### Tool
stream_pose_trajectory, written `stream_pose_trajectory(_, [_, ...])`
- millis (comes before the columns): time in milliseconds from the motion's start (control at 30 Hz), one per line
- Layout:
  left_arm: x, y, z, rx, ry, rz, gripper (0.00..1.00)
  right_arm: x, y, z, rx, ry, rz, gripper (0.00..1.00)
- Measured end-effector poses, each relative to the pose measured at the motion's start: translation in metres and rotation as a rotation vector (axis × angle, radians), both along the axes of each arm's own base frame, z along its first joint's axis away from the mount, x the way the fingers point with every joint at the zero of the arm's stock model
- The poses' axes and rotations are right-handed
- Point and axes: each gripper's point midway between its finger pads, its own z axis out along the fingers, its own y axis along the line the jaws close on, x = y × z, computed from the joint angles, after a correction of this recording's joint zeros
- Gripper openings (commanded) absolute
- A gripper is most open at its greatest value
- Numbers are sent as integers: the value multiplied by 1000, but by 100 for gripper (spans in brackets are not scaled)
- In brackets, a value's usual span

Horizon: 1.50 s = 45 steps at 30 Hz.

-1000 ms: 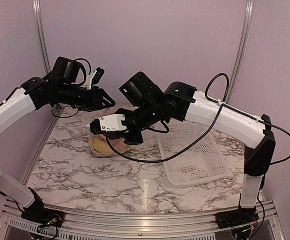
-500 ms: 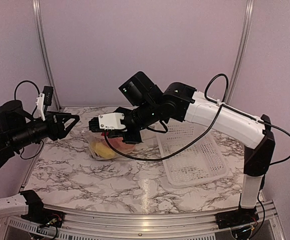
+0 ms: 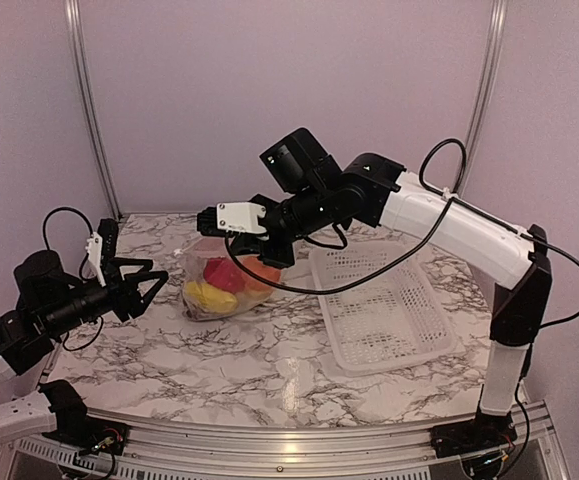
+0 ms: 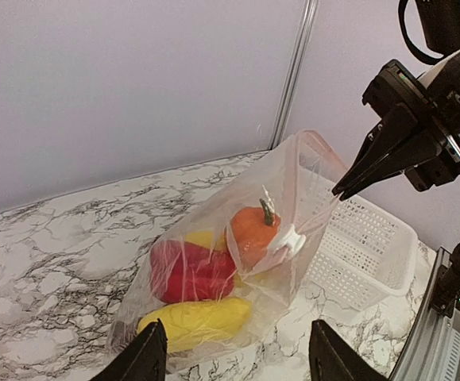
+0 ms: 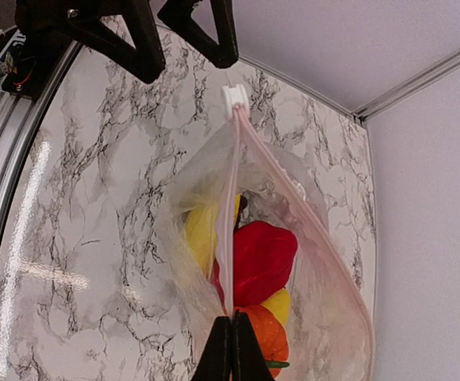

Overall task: Place the food in the zip-top bag and seal the zipper
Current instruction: Pass from the left arm to the right, then hold the zipper food storage bag.

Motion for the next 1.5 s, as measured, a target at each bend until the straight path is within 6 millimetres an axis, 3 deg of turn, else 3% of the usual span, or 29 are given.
stream_pose_trajectory(133, [1, -14, -15, 22, -28, -67, 51, 2, -2, 3, 10, 6, -3, 0])
stream_pose_trajectory(400, [12, -38, -13, 51, -114, -151, 49, 3, -3, -3, 6, 18, -3, 0])
stream_pose_trajectory(633, [22, -48, -15, 93, -177, -169, 38, 2, -3, -5, 5, 22, 0, 0])
stream_pose_trajectory(767, [25, -52, -18, 122, -189, -179, 28, 4, -3, -4, 8, 20, -3, 0])
stream_pose_trajectory(1067, [25, -51, -7, 116, -251, -177, 1, 10, -6, -4, 10, 20, -16, 0])
stream_pose_trajectory(1233, [25, -52, -4, 116, -252, -177, 0, 11, -6, -3, 14, 18, -18, 0])
stream_pose_trajectory(1300, [25, -52, 0, 117, -248, -177, 0, 11, -6, -2, 16, 18, -18, 6])
stream_pose_trajectory(1333, [26, -52, 2, 119, -245, -178, 0, 11, -5, -2, 18, 20, -16, 18])
stream_pose_trajectory(1367, [26, -52, 5, 123, -237, -178, 0, 10, -5, -1, 22, 25, -13, 24])
stream_pose_trajectory(1500, [26, -52, 22, 128, -226, -179, 0, 5, -2, 9, 50, 34, 9, 29])
